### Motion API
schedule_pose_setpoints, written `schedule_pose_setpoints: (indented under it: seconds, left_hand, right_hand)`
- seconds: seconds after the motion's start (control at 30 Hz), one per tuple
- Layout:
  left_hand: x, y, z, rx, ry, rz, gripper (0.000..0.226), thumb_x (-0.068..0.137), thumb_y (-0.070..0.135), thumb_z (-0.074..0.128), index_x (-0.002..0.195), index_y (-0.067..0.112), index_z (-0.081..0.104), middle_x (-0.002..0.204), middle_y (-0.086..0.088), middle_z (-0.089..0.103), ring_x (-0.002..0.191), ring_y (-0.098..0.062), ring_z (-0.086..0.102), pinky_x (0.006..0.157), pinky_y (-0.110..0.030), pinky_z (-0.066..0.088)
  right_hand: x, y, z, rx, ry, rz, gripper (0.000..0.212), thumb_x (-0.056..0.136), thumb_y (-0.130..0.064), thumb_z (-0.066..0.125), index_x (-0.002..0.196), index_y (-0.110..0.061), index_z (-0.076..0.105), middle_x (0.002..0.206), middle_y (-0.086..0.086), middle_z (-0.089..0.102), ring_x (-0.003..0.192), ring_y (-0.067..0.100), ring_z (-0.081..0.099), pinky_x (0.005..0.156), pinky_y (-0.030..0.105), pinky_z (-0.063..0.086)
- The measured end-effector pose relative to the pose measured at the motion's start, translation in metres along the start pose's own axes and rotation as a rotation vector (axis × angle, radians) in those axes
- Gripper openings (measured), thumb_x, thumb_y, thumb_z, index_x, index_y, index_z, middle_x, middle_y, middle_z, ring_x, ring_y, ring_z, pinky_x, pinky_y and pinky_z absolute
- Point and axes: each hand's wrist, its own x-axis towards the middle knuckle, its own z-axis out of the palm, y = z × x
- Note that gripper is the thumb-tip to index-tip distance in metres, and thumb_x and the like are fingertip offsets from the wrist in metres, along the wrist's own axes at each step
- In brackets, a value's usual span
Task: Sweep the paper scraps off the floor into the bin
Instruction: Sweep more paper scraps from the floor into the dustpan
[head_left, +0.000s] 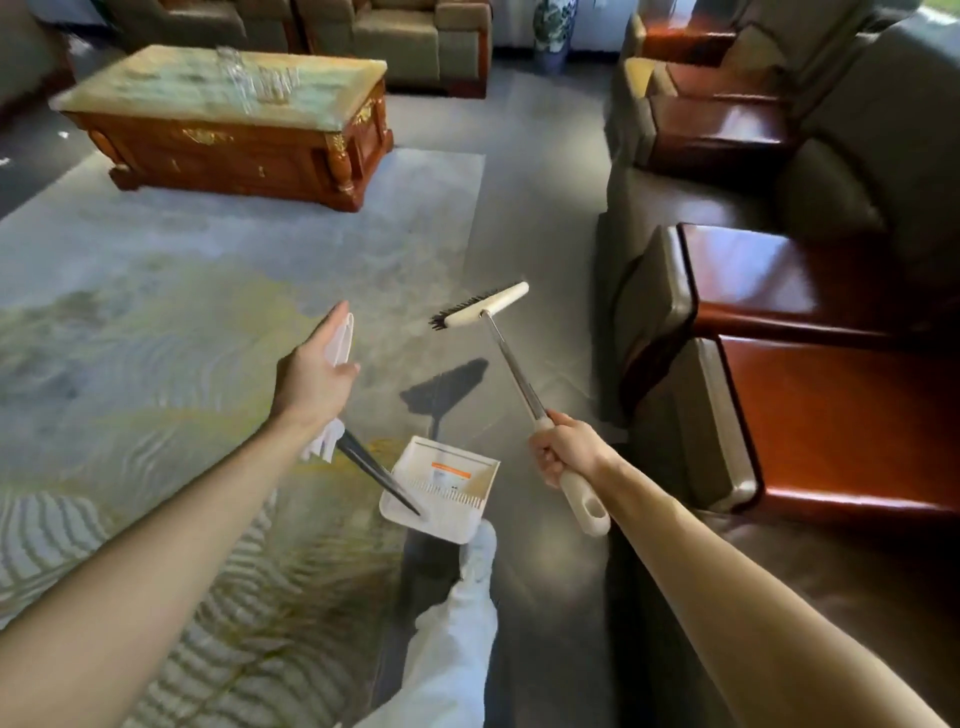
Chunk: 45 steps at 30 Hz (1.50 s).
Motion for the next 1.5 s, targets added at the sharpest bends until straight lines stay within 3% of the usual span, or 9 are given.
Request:
schedule_pose_setpoints:
  seconds: [0.1, 0.27, 0.43, 0.67, 0.97, 1.2, 1.3, 1.43, 1.5]
  left_hand:
    - [0.110, 0.020, 0.049, -0.019, -0.046, 0.034, 0.070, 0.085, 0.002, 0.061, 0.144, 0.032, 0.039, 0.145, 0.011, 0.044, 0.132, -0.012, 0.043, 0.086, -0.005, 0.027]
    - [0.287, 0.074, 0.110, -0.023, -0.122, 0.087, 0.071, 0.085, 0.000, 0.059, 0.144, 0.032, 0.039, 0.144, 0.008, 0.046, 0.131, -0.015, 0.044, 0.092, -0.009, 0.029]
    - [0.468, 0.116, 0.184, 0.041, -0.131, 0.084, 0.071, 0.085, 0.004, 0.062, 0.144, 0.035, 0.038, 0.140, -0.004, 0.052, 0.126, -0.029, 0.048, 0.099, -0.032, 0.038]
    - [0.734, 0.167, 0.302, 0.054, -0.111, 0.050, 0.071, 0.087, 0.004, 0.061, 0.147, 0.032, 0.033, 0.145, -0.005, 0.045, 0.131, -0.030, 0.043, 0.103, -0.030, 0.033]
    - [1.033, 0.215, 0.369, 0.063, 0.113, -0.052, 0.069, 0.084, 0.002, 0.065, 0.145, 0.020, 0.039, 0.144, -0.004, 0.046, 0.131, -0.024, 0.045, 0.107, -0.030, 0.032]
    - [1.300, 0.226, 0.463, -0.015, 0.135, -0.095, 0.070, 0.083, -0.001, 0.064, 0.145, 0.022, 0.040, 0.142, 0.000, 0.048, 0.127, -0.026, 0.050, 0.104, -0.034, 0.040]
    - [1.413, 0.249, 0.490, 0.006, 0.129, -0.111, 0.069, 0.085, -0.003, 0.062, 0.146, 0.019, 0.038, 0.146, 0.001, 0.043, 0.133, -0.021, 0.042, 0.104, -0.021, 0.029]
    - [1.564, 0.269, 0.533, 0.022, 0.117, -0.133, 0.069, 0.086, -0.001, 0.061, 0.146, 0.023, 0.036, 0.149, 0.000, 0.040, 0.136, -0.022, 0.038, 0.104, -0.021, 0.026]
    - [1.638, 0.271, 0.558, 0.059, 0.128, -0.155, 0.071, 0.085, 0.004, 0.063, 0.146, 0.027, 0.036, 0.147, -0.004, 0.043, 0.133, -0.028, 0.041, 0.106, -0.028, 0.032]
  right_hand:
    - [0.091, -0.075, -0.026, 0.044, 0.010, 0.000, 0.048, 0.091, 0.006, 0.045, 0.139, -0.002, 0.037, 0.057, 0.003, 0.036, 0.035, 0.006, 0.034, 0.035, 0.013, 0.032]
    - [0.211, -0.196, -0.084, 0.139, -0.001, 0.029, 0.058, 0.095, 0.003, 0.044, 0.145, -0.022, 0.030, 0.058, 0.004, 0.038, 0.036, 0.005, 0.038, 0.033, 0.016, 0.035]
    - [0.347, -0.312, -0.148, 0.158, 0.038, 0.025, 0.061, 0.095, 0.002, 0.046, 0.147, -0.025, 0.028, 0.064, 0.006, 0.039, 0.038, 0.004, 0.038, 0.033, 0.016, 0.035]
    - [0.578, -0.478, -0.246, 0.182, -0.013, 0.030, 0.068, 0.093, 0.005, 0.045, 0.150, -0.027, 0.024, 0.056, 0.002, 0.045, 0.039, 0.005, 0.038, 0.033, 0.016, 0.034]
    - [0.831, -0.720, -0.316, 0.149, -0.072, 0.057, 0.067, 0.095, 0.006, 0.045, 0.152, -0.020, 0.021, 0.067, 0.005, 0.040, 0.036, 0.006, 0.038, 0.034, 0.014, 0.035]
    - [1.069, -0.888, -0.351, 0.089, -0.151, 0.058, 0.057, 0.095, 0.010, 0.038, 0.148, -0.005, 0.023, 0.052, -0.001, 0.032, 0.034, 0.004, 0.030, 0.033, 0.011, 0.025]
    - [1.145, -0.964, -0.374, 0.096, -0.160, 0.080, 0.058, 0.095, 0.009, 0.038, 0.149, -0.008, 0.024, 0.044, -0.004, 0.032, 0.033, 0.004, 0.029, 0.033, 0.009, 0.023]
    - [1.264, -1.060, -0.405, 0.019, -0.171, 0.096, 0.058, 0.094, 0.010, 0.038, 0.147, 0.000, 0.017, 0.043, -0.003, 0.033, 0.034, 0.006, 0.029, 0.034, 0.011, 0.023]
    - [1.334, -1.107, -0.416, -0.007, -0.185, 0.107, 0.051, 0.094, 0.011, 0.037, 0.142, -0.002, 0.029, 0.043, -0.003, 0.034, 0.033, 0.006, 0.030, 0.033, 0.011, 0.025]
